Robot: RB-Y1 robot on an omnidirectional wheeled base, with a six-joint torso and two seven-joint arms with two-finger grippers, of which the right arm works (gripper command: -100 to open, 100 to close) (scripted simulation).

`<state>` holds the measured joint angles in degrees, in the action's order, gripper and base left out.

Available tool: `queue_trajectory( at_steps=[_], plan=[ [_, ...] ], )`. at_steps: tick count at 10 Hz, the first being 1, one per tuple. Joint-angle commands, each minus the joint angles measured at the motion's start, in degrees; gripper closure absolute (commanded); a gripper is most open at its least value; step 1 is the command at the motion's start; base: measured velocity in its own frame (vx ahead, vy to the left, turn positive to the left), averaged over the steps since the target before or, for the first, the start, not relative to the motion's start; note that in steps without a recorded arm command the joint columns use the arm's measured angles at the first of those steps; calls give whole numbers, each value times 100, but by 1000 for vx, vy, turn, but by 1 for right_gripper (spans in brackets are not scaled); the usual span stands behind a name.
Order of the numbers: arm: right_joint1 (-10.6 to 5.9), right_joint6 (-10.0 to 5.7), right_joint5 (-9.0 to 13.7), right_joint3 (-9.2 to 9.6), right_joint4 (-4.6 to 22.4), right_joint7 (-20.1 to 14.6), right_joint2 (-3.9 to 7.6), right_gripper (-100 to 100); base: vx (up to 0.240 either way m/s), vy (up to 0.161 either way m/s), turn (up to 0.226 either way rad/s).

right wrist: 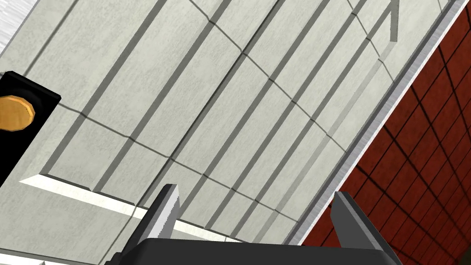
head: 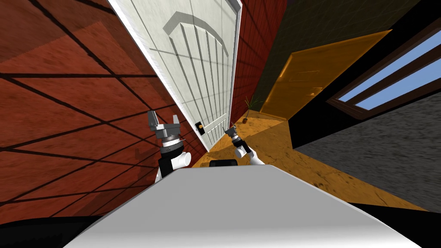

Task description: Pull the door open

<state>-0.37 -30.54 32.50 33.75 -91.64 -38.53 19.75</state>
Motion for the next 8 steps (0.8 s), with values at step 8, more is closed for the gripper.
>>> queue_trajectory(
  at_steps=[8],
  plan=[
    [-609, 60, 503, 595, 701, -871, 70, -100, -4, -5, 11]
  ],
)
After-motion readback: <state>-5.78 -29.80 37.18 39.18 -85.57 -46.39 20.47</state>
